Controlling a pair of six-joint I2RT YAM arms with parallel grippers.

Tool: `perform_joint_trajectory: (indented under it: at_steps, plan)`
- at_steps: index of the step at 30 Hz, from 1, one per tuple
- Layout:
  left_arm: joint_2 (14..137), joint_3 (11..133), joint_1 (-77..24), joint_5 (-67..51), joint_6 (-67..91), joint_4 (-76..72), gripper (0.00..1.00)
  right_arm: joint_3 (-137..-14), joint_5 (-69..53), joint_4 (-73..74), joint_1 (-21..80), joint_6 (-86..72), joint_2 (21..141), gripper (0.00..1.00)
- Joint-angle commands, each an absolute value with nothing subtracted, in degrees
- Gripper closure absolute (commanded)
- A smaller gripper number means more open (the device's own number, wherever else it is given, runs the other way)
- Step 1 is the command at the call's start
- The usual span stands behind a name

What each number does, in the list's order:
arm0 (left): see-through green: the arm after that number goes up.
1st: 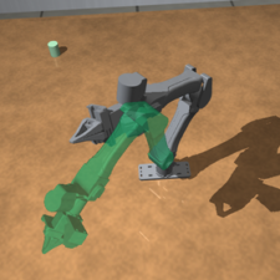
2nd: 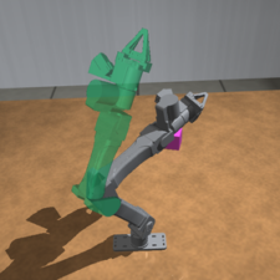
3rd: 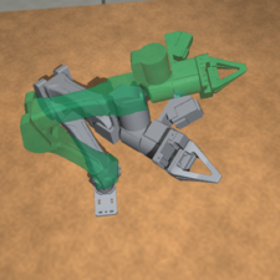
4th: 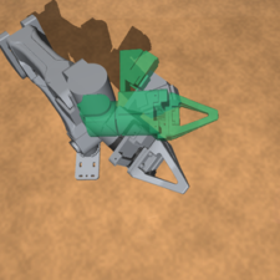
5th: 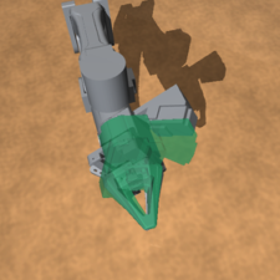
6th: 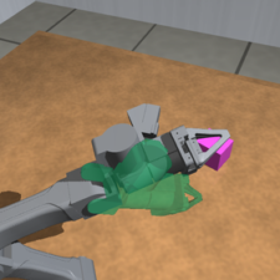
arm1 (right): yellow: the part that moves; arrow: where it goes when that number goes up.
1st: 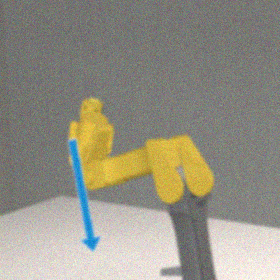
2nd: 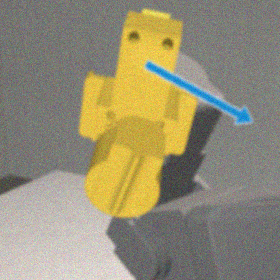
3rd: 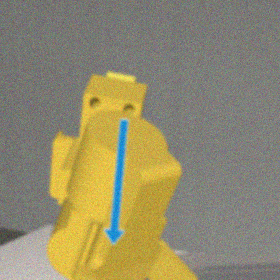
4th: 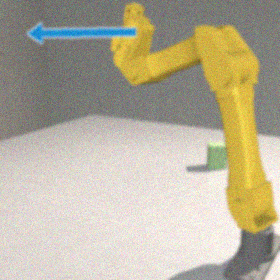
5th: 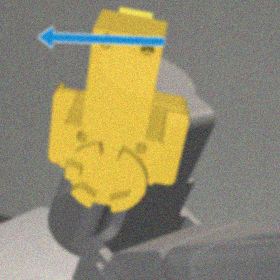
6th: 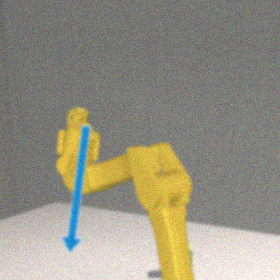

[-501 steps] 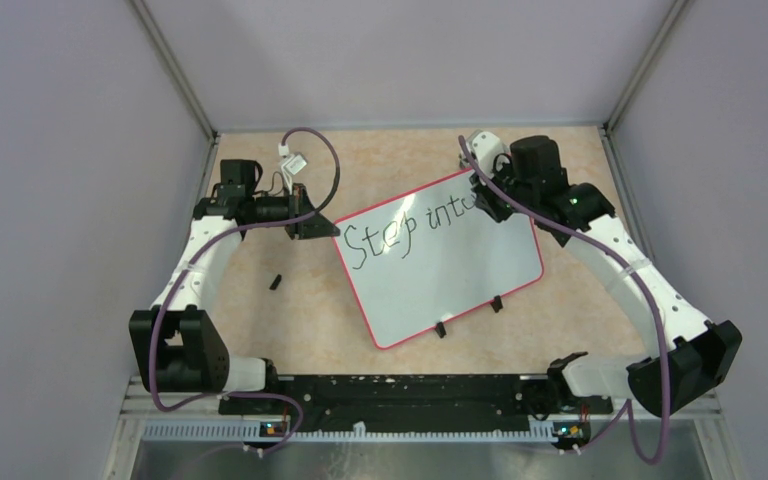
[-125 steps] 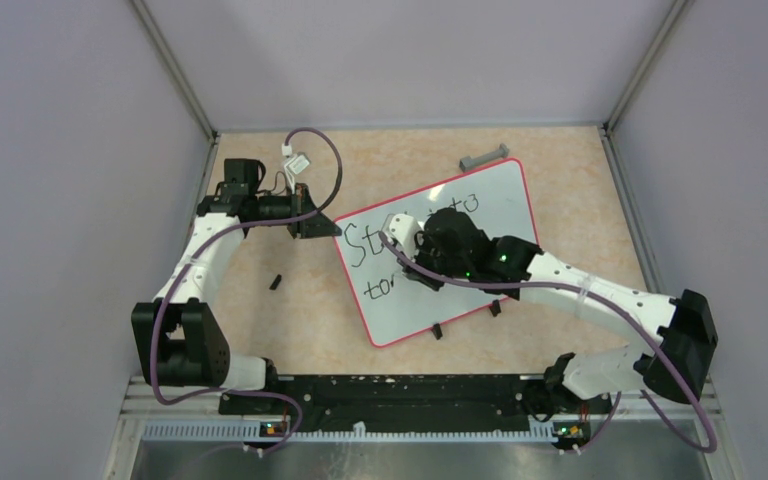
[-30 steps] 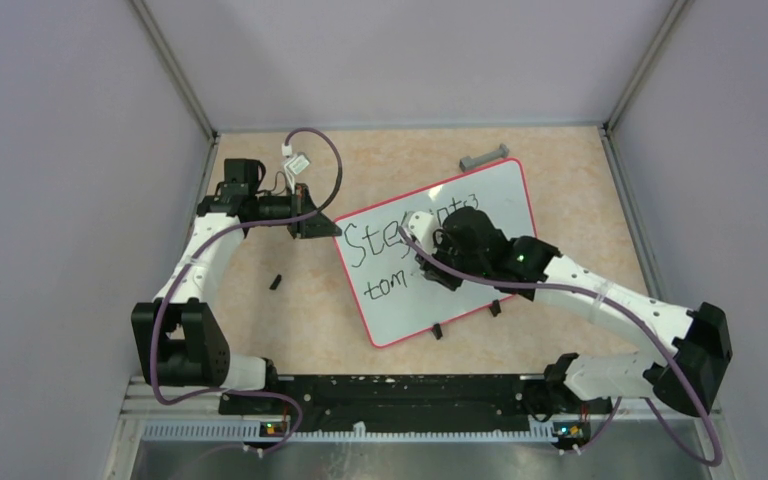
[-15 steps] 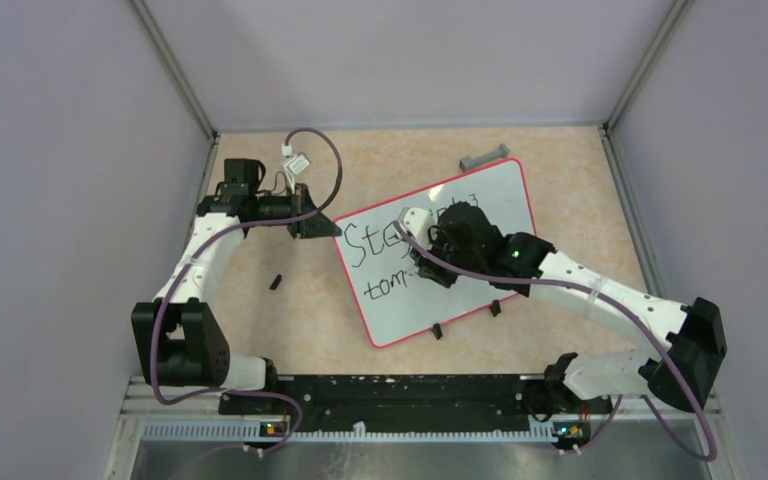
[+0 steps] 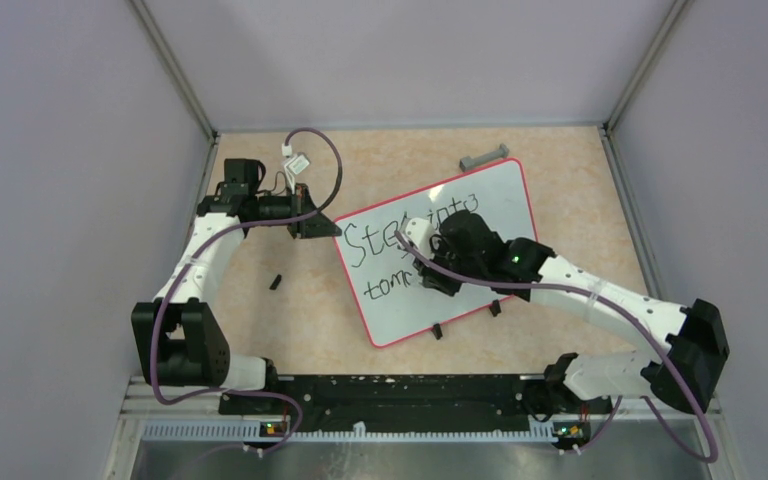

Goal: Write a sentence on the whiteboard

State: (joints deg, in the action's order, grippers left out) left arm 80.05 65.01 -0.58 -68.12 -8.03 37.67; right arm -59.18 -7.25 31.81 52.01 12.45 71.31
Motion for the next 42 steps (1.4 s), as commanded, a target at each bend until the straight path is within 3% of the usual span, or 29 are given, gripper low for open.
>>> perform_joint_trajectory:
  at_steps: [1,16,29,42]
  plan:
    - [80.5,64.85,-0.86,-66.66,-9.84,37.44,1.0,-58.09,-3.67,32.07,51.82,13.8,69.97,1.0]
    - [80.21,64.87,-0.81,-66.65,-9.72,37.53,1.0,-63.72,-0.18,30.13,50.04,12.77,71.08,1.0]
    - [80.11,64.65,-0.87,-66.66,-9.86,37.5,1.0,-63.81,-7.81,32.97,50.01,13.26,69.27,1.0]
    - [80.32,64.77,-0.81,-66.88,-9.83,37.47,1.0,-62.84,-5.46,31.78,49.13,13.54,68.71,1.0]
